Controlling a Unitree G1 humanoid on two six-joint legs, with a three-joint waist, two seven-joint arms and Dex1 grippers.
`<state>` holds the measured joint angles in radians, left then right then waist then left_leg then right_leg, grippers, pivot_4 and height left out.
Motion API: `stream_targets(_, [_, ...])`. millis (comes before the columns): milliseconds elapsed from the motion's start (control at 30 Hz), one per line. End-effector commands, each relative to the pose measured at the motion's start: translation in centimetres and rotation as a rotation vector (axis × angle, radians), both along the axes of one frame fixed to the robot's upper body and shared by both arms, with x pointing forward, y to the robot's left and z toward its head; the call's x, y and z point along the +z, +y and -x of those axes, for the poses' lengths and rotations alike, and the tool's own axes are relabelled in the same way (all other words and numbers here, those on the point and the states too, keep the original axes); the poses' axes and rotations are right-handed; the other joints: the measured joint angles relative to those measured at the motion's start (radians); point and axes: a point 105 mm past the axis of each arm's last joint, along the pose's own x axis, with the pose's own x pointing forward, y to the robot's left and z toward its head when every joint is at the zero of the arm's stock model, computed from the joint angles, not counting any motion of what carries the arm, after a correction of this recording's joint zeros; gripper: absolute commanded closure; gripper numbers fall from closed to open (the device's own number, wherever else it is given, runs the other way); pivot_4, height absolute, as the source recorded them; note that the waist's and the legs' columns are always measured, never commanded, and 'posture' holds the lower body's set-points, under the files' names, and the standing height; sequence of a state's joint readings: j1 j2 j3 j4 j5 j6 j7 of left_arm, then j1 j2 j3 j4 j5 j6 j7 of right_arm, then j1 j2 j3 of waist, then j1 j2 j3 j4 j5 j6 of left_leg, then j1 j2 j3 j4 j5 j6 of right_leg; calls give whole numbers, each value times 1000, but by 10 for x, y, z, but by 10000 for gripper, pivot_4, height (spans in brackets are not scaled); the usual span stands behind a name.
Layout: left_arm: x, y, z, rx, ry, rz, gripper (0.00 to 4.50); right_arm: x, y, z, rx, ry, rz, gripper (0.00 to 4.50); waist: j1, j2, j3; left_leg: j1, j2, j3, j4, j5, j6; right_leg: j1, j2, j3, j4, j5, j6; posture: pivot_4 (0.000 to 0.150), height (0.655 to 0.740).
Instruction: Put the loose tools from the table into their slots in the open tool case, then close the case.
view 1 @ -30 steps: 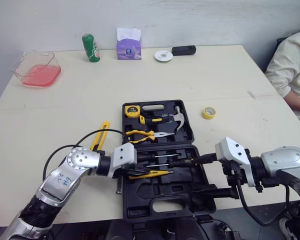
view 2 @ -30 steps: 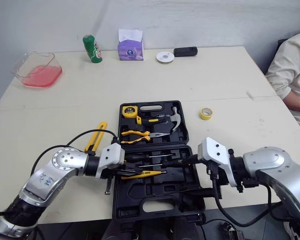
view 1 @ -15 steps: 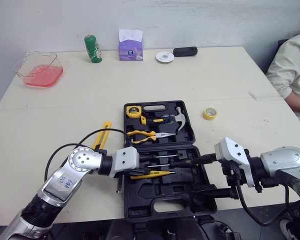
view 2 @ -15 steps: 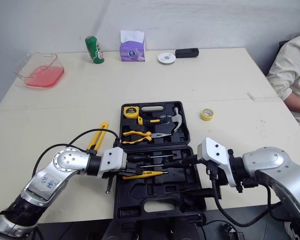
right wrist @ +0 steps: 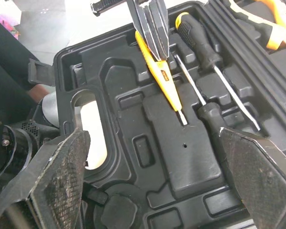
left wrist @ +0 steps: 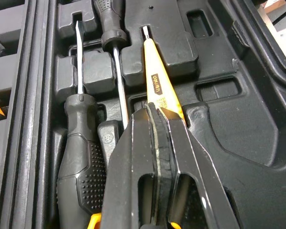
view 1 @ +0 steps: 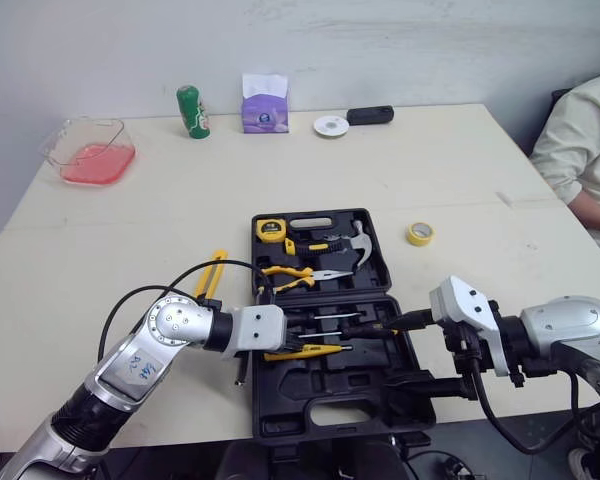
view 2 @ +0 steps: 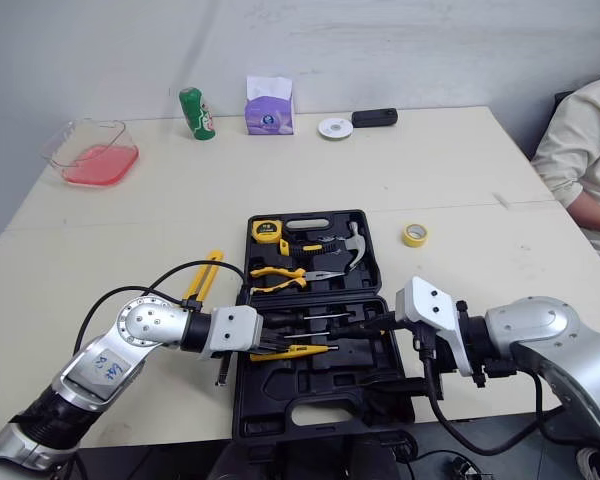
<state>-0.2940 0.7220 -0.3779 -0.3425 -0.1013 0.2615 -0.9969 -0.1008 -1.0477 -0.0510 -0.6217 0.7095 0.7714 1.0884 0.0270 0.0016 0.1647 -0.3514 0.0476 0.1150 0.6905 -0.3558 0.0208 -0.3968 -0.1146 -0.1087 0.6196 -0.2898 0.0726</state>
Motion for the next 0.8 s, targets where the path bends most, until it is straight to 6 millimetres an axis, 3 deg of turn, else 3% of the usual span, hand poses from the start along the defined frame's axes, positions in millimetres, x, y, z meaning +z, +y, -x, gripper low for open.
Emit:
stream_targets(33, [-54,8,16,20,183,-146,44165,9,-2,1,7,-37,4,0,0,1,-1,0,0,0,0,0,0,0,0,0,0,0,0,1500,7244])
stream_targets(233, [-31,-4,5,20,139,-56,44165,9,-1,0,7,-41,3,0,2,1,0,-1,-1,0,0,0,1,0,-1,0,-2,1,1,1500,7244])
stream_targets(433, [-27,26,14,5,172,-125,44165,9,0,-3,-2,-48,-7,0,-14,-2,2,-2,0,0,-5,1,-1,-5,0,-1,-2,-1,-1,1500,7244])
stream_targets(533, [-28,30,20,-8,181,-126,44165,8,0,-3,-4,-46,-8,0,-29,-2,2,-2,1,1,-10,4,-7,-8,1,-1,0,-3,-4,1500,7244])
stream_targets(800, [3,9,6,35,136,62,44165,8,-1,-4,-7,-49,-6,0,-25,-4,4,-5,2,1,-10,5,-8,-12,3,-1,3,-4,-5,1500,7244])
